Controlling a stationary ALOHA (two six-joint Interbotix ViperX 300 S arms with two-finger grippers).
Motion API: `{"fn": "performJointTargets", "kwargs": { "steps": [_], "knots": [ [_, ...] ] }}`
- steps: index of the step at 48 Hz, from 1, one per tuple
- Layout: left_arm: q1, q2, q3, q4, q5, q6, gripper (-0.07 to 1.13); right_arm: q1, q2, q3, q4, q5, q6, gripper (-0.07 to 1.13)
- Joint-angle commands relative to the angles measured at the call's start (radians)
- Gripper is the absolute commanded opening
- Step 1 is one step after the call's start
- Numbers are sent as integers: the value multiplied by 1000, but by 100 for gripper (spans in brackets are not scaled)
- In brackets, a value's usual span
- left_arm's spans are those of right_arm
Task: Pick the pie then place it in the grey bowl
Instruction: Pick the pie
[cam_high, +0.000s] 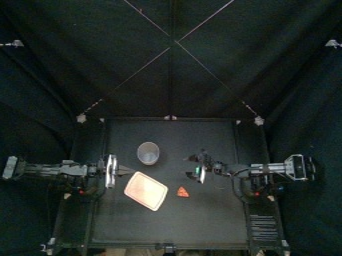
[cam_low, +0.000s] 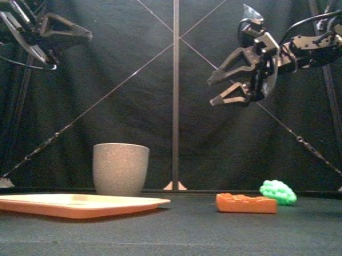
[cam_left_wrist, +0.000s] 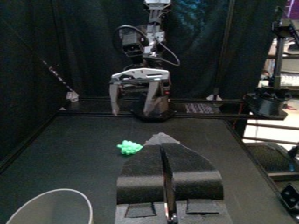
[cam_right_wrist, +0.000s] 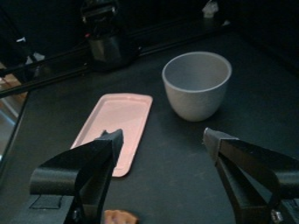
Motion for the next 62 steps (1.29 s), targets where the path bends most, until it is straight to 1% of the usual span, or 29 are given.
{"fn": "performJointTargets", "kwargs": {
  "steps": [1,3,7,14,19,25,30,35,42,48,54,57,62],
  "knots": [
    [6,5,-12,0,-9,2,0,49,38,-51,43,57,9,106],
    [6,5,-12,0,-9,2,0,64,51,-60,44,114,9,106],
    [8,5,-11,0,-9,2,0,87,74,-86,51,302,15,106],
    [15,5,-11,0,-9,2,0,87,106,-158,66,641,20,106],
    [18,5,-11,0,-11,2,0,87,146,-215,72,785,21,106],
    [18,5,-9,0,-11,0,0,87,219,-270,63,831,51,106],
    [20,5,-6,0,-11,0,0,89,291,-311,17,851,123,106],
    [20,5,2,0,-9,-2,0,101,367,-357,-72,891,224,106],
    [23,5,9,0,-9,0,0,137,442,-419,-249,986,410,106],
    [31,5,12,0,-9,2,0,173,451,-446,-347,1025,561,106],
    [48,5,18,0,-9,2,0,210,437,-454,-399,1025,675,106],
    [52,5,23,0,-9,2,0,229,440,-454,-411,1022,710,106],
    [60,5,35,0,-11,0,0,250,459,-453,-417,1002,741,106]
  ]
}}
